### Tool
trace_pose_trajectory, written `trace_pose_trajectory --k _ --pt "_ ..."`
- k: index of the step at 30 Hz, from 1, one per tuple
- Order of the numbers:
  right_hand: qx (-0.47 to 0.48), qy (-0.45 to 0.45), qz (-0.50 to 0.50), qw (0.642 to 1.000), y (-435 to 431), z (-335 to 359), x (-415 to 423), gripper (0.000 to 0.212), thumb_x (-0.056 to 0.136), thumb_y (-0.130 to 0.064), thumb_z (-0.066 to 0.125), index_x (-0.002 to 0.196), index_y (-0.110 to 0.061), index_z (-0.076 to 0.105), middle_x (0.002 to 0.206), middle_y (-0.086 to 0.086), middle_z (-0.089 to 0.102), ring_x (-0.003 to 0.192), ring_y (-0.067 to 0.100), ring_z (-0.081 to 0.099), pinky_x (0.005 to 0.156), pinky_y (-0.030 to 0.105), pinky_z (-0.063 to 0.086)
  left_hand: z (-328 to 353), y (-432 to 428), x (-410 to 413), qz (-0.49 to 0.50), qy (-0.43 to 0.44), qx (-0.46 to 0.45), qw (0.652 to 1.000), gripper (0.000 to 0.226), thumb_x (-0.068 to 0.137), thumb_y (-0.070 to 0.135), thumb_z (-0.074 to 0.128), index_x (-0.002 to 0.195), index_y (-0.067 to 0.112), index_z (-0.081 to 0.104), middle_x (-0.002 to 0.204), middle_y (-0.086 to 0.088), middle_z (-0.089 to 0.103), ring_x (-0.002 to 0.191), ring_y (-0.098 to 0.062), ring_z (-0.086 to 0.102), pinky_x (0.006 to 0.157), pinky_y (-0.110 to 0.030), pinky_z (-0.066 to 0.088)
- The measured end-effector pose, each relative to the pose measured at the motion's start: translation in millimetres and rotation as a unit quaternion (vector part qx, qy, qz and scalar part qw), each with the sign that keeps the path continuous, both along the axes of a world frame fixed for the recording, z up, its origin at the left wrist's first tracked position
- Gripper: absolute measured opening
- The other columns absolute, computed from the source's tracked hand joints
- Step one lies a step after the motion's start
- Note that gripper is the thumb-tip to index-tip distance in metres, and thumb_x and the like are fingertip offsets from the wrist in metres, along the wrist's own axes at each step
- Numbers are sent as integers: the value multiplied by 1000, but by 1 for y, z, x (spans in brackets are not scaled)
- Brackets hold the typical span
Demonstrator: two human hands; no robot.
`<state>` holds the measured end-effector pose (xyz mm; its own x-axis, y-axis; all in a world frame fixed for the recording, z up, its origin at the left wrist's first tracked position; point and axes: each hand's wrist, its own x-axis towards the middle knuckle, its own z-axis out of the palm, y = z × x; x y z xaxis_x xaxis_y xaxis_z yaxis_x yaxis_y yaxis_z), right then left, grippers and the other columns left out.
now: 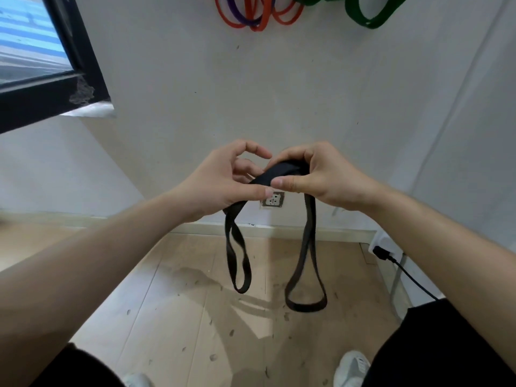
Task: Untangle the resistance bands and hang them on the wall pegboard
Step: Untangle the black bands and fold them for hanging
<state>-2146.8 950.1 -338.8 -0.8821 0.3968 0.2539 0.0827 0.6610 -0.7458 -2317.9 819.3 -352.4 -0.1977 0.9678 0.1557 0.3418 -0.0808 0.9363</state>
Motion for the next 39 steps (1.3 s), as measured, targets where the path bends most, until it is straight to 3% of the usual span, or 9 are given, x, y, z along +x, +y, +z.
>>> trace_pose_trajectory --k 8,15,20,25,27,30,33,36,39 --pt "-59 56 -4 997 6 0 4 12 90 -8 71 102 -7 73 77 -11 69 68 -1 60 65 16 47 -11 2 -7 -48 8 2 999 52 81 0 80 125 18 59 106 -9 76 100 -25 74 88 -33 58" --pt "-169 137 -49 975 14 4 8 8 90 -9 69 97 -10 72 72 -6 63 57 10 49 63 30 44 -26 6 -13 -33 -7 -15 999 24 92 6 70 114 11 61 107 -11 76 101 -26 73 90 -38 57" --pt "-188 130 -83 970 16 7 9 6 90 -6 70 93 -10 72 71 -7 63 56 10 47 59 26 43 -31 10 -9 47 177 56 982 17 89 9 73 90 24 67 87 10 72 77 -3 68 69 -15 50" --pt "-178 92 -116 973 19 7 11 7 89 -7 72 89 -14 74 68 -6 58 62 15 43 57 26 40 -25 15 -16 93 213 55 971 29 95 5 57 112 26 69 93 14 75 82 -12 66 85 -38 55" --pt "-182 87 -119 972 18 6 10 5 90 -7 72 91 -11 74 68 -4 55 60 15 41 57 27 39 -24 16 -16 86 183 13 979 24 95 8 60 104 26 73 83 12 74 86 -17 65 88 -42 51" --pt "-193 92 -127 969 20 5 10 4 89 -7 72 91 -10 74 69 -3 56 55 12 41 56 27 39 -23 13 -19 40 17 -26 999 11 88 17 75 95 25 76 83 6 69 88 -13 65 94 -41 55" --pt "-194 92 -130 968 22 4 12 4 89 -8 73 92 -11 74 69 -5 57 54 11 42 57 26 39 -23 11 -29 1 -123 -39 992 24 82 26 72 104 17 76 93 -4 68 97 -24 69 99 -42 56" --pt "-203 100 -117 967 21 2 14 4 89 -8 72 90 -11 74 68 -3 56 52 10 41 56 25 38 -25 10 -27 0 -111 -37 993 21 89 21 73 110 18 74 91 -6 70 94 -29 71 98 -40 56" --pt "-210 109 -105 966 18 1 13 6 89 -8 72 94 -7 73 71 -1 57 52 9 42 55 25 38 -30 10 -17 -31 -55 -71 996 46 80 29 82 123 26 66 93 -4 72 99 -31 72 98 -41 56"
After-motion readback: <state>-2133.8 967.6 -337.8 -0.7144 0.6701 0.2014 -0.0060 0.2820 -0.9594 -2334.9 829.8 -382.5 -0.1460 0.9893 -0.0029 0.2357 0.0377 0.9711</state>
